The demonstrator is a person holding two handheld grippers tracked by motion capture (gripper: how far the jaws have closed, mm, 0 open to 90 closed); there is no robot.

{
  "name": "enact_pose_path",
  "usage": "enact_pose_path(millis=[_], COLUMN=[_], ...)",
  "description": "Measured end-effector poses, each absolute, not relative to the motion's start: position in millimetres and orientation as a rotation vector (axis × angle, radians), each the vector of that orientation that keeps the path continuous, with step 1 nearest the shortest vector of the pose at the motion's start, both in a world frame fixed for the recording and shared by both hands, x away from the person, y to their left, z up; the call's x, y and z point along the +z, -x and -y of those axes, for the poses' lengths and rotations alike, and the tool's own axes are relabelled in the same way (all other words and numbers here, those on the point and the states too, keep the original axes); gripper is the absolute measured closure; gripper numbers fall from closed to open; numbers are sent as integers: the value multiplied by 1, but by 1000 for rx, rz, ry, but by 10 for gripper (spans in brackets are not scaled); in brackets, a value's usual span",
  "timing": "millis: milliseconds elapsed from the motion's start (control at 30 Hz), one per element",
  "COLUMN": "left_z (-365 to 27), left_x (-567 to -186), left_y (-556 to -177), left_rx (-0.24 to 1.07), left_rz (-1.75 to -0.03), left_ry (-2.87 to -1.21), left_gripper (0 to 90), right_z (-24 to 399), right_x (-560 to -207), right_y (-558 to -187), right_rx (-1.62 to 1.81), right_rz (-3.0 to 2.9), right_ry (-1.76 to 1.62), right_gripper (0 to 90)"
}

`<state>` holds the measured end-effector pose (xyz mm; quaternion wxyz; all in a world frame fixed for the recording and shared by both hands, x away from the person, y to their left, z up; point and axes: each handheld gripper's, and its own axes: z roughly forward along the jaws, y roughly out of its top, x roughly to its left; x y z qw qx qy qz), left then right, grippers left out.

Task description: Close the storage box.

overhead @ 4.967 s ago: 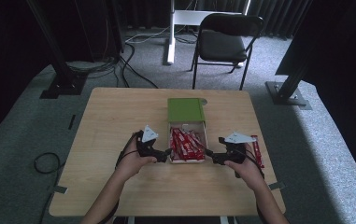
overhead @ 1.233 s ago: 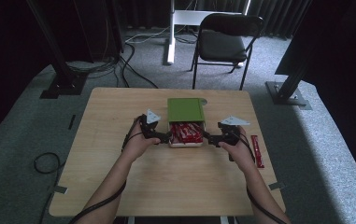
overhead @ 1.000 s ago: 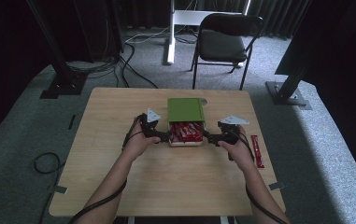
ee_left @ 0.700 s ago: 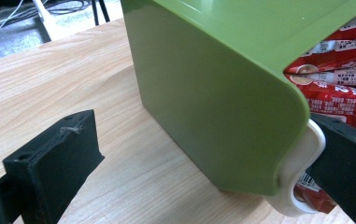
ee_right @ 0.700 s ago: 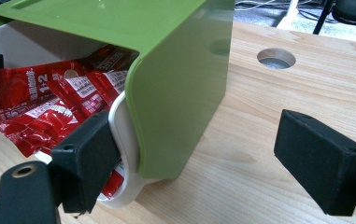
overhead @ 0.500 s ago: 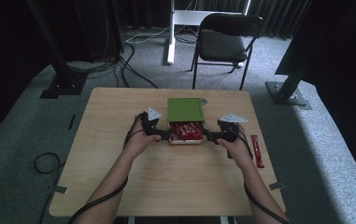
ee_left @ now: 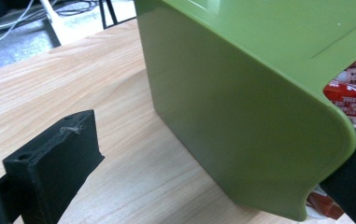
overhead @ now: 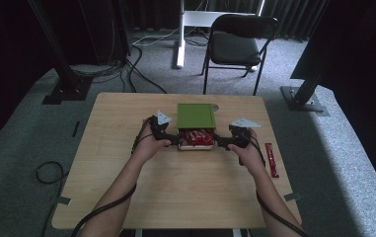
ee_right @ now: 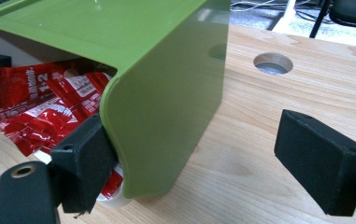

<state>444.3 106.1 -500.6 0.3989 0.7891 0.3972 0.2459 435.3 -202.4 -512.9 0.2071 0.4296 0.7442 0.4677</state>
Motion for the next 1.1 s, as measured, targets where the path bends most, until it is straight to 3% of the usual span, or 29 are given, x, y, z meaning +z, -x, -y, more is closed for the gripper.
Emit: enact_pose_path(millis=[800, 867, 933, 1100], left_z=[-105, -108, -109, -115], left_x=[-488, -487, -487, -488], left_y=[-426, -423, -421, -416], left_rx=[552, 536, 538, 553], left_rz=[-980, -983, -990, -992], left_ry=[-1931, -1926, -1928, -1918], left_gripper=[10, 57, 185, 156], right_z=[206, 207, 208, 212], right_x=[-503, -502, -502, -502], right_y=[-419, -415, -414, -411], right_rx=[1354, 1359, 1361, 1357], right_rz=[-2043, -2045, -2046, -2036], right_ry=[-1168, -1161, -1163, -1165], right_gripper=[143, 143, 143, 143])
